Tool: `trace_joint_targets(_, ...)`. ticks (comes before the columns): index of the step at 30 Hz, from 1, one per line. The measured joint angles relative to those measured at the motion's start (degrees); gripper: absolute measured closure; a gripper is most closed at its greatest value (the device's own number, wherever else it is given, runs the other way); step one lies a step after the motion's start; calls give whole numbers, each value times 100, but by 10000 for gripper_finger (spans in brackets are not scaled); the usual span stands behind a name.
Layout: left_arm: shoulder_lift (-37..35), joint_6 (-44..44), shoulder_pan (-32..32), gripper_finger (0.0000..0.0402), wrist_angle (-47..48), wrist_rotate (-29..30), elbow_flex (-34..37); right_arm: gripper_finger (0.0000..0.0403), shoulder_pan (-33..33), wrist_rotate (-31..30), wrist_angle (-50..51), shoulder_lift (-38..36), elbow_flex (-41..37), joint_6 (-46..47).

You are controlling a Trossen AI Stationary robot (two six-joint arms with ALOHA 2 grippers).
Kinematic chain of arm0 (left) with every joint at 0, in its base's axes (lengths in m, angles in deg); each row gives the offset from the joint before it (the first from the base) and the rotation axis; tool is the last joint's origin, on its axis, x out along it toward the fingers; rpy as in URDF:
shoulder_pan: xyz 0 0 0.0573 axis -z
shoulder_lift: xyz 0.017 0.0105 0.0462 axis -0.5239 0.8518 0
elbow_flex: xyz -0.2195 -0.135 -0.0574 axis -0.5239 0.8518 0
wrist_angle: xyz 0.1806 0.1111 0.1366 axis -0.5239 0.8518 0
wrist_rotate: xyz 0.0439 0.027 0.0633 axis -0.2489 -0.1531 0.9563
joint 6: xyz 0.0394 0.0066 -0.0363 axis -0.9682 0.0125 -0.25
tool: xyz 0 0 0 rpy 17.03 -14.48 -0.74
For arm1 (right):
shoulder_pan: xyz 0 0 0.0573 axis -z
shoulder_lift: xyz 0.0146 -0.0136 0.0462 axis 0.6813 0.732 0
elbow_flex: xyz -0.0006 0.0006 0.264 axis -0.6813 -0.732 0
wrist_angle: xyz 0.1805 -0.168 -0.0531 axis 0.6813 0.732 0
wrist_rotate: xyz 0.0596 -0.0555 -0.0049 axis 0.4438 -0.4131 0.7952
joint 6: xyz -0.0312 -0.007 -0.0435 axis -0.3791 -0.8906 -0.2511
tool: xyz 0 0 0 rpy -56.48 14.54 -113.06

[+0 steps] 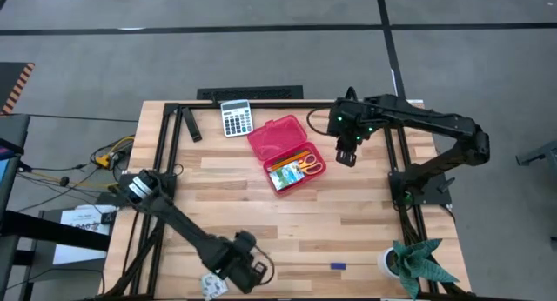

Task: Pack school essentials
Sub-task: Put the green sticky notes into the red supply box

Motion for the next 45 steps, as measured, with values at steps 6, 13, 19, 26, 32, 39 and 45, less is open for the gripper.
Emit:
trace_joint_targets(6, -146, 706, 502, 401, 1059, -1220, -438, 278, -84, 0, -30, 2, 0, -154)
trace_joint_targets(13, -141, 2729, 1356, 401, 1078, -1398, -443, 278, -84, 0, -52, 2, 0, -156)
trace_joint_targets(19, 20, 3166, 1597, 401, 1074, -1564, -438, 278, -84, -2, -93, 2, 0, -154)
trace_joint_targets(26, 269, 3093, 1518, 401, 1141, -1487, -434, 278, -82, -2, -95, 7, 0, -154)
trace_joint_targets(32, 491, 2956, 1459, 401, 1148, -1650, -428, 278, -82, -3, -80, 7, 0, -154)
trace_joint_targets(39, 508, 3036, 1376, 401, 1018, -1490, -428, 278, -82, -4, -86, 7, 0, -156)
trace_joint_targets(45, 497, 2603, 975, 401, 745, -1044, -306, 278, -84, -2, 46, 7, 0, -156)
